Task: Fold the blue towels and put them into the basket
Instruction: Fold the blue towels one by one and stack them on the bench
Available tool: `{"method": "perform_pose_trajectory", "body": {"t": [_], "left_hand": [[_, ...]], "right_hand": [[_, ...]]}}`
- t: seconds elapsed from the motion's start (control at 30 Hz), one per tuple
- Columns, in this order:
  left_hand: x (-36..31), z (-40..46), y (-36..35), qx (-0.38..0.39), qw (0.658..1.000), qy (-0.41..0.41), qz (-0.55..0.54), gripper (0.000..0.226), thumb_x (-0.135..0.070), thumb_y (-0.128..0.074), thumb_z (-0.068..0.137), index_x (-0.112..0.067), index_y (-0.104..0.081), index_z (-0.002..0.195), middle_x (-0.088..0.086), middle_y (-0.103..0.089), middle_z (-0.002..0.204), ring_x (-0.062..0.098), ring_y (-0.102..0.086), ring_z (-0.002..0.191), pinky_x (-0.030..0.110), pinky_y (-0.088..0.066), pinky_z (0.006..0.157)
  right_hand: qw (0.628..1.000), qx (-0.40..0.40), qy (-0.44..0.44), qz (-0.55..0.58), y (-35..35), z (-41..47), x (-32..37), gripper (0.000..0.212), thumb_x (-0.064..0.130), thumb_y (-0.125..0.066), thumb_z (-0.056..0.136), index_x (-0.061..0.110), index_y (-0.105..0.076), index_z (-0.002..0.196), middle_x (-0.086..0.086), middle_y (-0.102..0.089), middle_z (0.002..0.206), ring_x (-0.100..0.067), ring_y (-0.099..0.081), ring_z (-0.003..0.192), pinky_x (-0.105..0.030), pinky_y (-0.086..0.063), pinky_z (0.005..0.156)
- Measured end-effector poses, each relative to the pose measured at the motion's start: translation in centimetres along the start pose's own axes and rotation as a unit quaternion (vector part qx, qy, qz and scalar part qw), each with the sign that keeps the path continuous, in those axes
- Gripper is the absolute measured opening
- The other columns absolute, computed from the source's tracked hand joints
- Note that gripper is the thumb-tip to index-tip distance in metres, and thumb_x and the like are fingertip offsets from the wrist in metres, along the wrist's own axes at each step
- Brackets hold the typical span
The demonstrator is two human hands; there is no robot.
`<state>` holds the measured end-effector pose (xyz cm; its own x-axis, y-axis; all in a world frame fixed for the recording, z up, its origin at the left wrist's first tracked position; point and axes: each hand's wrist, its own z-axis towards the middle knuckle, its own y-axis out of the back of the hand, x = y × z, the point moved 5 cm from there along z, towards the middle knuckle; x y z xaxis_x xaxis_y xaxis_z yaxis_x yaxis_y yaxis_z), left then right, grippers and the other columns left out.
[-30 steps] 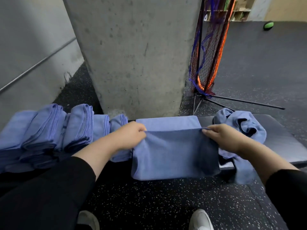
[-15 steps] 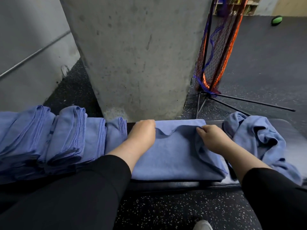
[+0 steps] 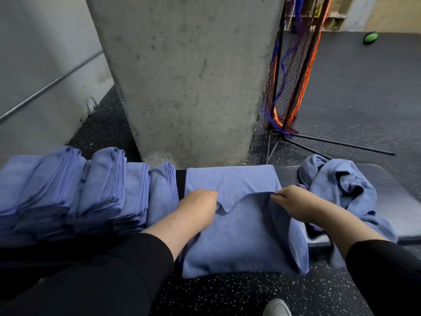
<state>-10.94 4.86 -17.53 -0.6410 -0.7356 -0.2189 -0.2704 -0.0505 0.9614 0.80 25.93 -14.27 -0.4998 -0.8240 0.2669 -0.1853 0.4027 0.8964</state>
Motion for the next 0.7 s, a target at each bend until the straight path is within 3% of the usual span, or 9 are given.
{"method": "perform_pose_trajectory", "body": {"t": [0.1,0.17,0.3,0.37,0.47,0.53,0.6,0.7], "left_hand": [[-0.5,-2.6,-0.8,0.001,1.0,-0.023,0.012,0.038,-0.013,-0.05,0.096,-0.022,-0.025,0.069,-0.002,-0.036,0.069,0.027,-0.041,0.07,0.035,-0.033,0.061],[-0.5,-4.1,-1.0,-0.007,0.999,-0.031,0.025,0.04,-0.011,-0.051,0.095,-0.023,-0.024,0.069,-0.002,-0.038,0.068,0.025,-0.04,0.064,0.036,-0.031,0.057],[-0.3,-5.4,0.2,-0.01,0.999,-0.009,-0.028,0.026,-0.013,-0.044,0.094,-0.02,-0.034,0.071,0.0,-0.046,0.069,0.027,-0.046,0.067,0.034,-0.029,0.056],[0.0,-5.3,2.2,-0.032,0.991,0.029,-0.123,0.027,-0.016,-0.044,0.093,-0.016,-0.039,0.066,0.001,-0.049,0.067,0.027,-0.047,0.069,0.034,-0.03,0.058],[0.4,-4.8,5.5,-0.095,0.956,0.057,-0.271,0.036,-0.011,-0.047,0.091,-0.017,-0.032,0.059,0.001,-0.036,0.06,0.021,-0.032,0.065,0.035,-0.024,0.059],[1.0,-4.2,7.2,-0.134,0.93,0.073,-0.333,0.033,-0.01,-0.046,0.092,-0.017,-0.034,0.062,0.002,-0.035,0.063,0.019,-0.03,0.064,0.033,-0.023,0.058],[1.6,-3.2,8.2,-0.167,0.931,0.091,-0.312,0.029,-0.012,-0.046,0.093,-0.014,-0.046,0.065,-0.001,-0.042,0.06,0.018,-0.036,0.06,0.033,-0.026,0.055],[2.1,-1.0,8.1,-0.2,0.941,0.092,-0.258,0.022,-0.015,-0.044,0.098,-0.014,-0.058,0.08,-0.002,-0.056,0.069,0.022,-0.052,0.071,0.034,-0.039,0.062]], "right_hand": [[0.998,0.053,0.012,-0.029,-0.2,-1.9,-0.1,0.037,0.038,-0.045,0.105,0.014,-0.057,0.081,-0.001,-0.053,0.076,-0.017,-0.049,0.073,-0.032,-0.031,0.059],[0.997,0.07,0.023,-0.018,-0.3,-3.1,-0.2,0.038,0.039,-0.047,0.104,0.015,-0.055,0.076,0.001,-0.05,0.068,-0.012,-0.043,0.058,-0.024,-0.032,0.049],[0.988,0.072,0.03,0.136,-0.1,-4.6,-1.2,0.041,0.039,-0.055,0.101,0.014,-0.052,0.069,0.002,-0.035,0.057,-0.012,-0.032,0.047,-0.024,-0.03,0.045],[0.969,0.067,0.042,0.233,0.6,-5.5,-1.0,0.035,0.035,-0.058,0.1,0.009,-0.067,0.079,0.005,-0.051,0.06,-0.007,-0.043,0.051,-0.022,-0.037,0.049],[0.895,0.069,0.038,0.438,1.8,-6.0,0.4,0.024,0.02,-0.055,0.102,0.006,-0.074,0.099,-0.006,-0.074,0.081,-0.009,-0.067,0.065,-0.019,-0.05,0.055],[0.881,0.012,0.042,0.471,2.7,-5.0,0.7,0.024,0.023,-0.054,0.103,0.01,-0.074,0.102,-0.009,-0.077,0.093,-0.019,-0.073,0.087,-0.03,-0.058,0.075],[0.904,-0.085,0.037,0.417,3.5,-3.3,0.6,0.026,0.03,-0.054,0.103,0.016,-0.075,0.1,-0.001,-0.078,0.096,-0.016,-0.071,0.094,-0.034,-0.054,0.089],[0.934,-0.192,0.021,0.301,4.0,-0.6,0.8,0.034,0.036,-0.051,0.103,0.01,-0.073,0.096,-0.002,-0.073,0.084,-0.014,-0.056,0.077,-0.03,-0.046,0.073]]}}
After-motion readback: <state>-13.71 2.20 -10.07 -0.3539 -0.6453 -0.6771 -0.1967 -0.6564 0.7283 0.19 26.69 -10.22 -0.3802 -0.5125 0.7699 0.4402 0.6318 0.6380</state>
